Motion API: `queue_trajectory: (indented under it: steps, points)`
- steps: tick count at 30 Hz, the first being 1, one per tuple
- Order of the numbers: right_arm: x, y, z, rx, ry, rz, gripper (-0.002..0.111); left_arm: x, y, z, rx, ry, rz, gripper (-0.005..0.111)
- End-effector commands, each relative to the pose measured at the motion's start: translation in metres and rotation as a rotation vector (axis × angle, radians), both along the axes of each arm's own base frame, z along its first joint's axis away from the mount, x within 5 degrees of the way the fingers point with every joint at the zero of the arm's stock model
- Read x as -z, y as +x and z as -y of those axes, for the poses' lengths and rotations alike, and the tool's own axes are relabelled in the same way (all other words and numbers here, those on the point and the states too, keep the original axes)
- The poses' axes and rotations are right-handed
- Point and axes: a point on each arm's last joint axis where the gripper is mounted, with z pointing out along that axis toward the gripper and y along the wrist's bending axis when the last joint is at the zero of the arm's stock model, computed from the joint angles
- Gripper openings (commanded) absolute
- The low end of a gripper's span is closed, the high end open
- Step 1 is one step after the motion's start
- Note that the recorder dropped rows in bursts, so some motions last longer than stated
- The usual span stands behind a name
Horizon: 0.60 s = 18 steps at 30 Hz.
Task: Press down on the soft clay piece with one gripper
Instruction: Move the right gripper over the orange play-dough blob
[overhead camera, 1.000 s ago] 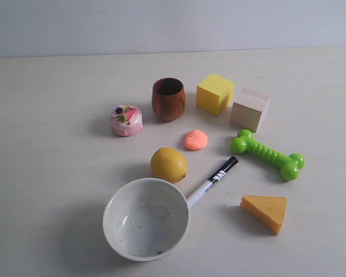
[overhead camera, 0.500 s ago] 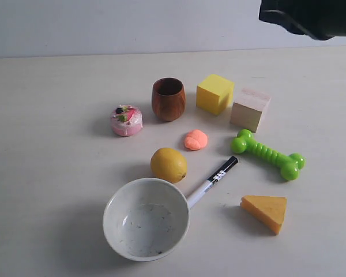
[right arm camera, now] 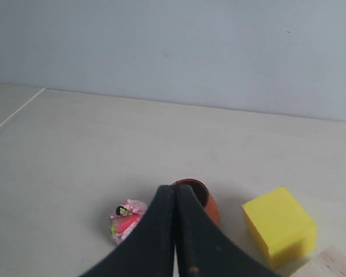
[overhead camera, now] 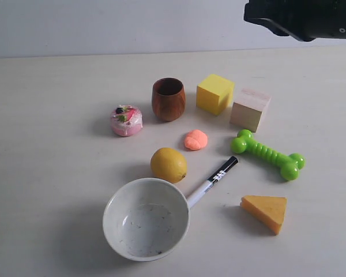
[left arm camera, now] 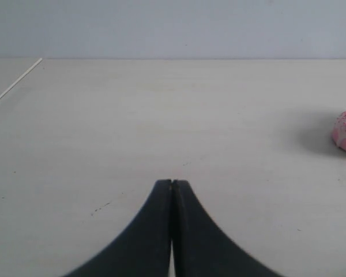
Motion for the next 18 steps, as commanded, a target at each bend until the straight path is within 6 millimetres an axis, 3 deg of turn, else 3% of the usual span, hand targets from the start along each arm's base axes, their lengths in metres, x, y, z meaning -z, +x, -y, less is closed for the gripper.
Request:
queue_trajectory:
  steps: [1,12,18]
  points:
    - [0.005,0.011,0.000,0.019,-0.029,0.059,0.000,-0.001,0.000,0.000,0.005,-0.003,0.015,0.000]
    - [0.039,0.032,0.014,0.198,-0.305,0.023,0.000,-0.001,0.000,0.000,0.005,-0.003,0.015,0.000]
    - [0.051,0.025,-0.006,0.103,-0.434,-0.005,0.000,-0.001,0.000,0.000,0.005,-0.003,0.015,0.000]
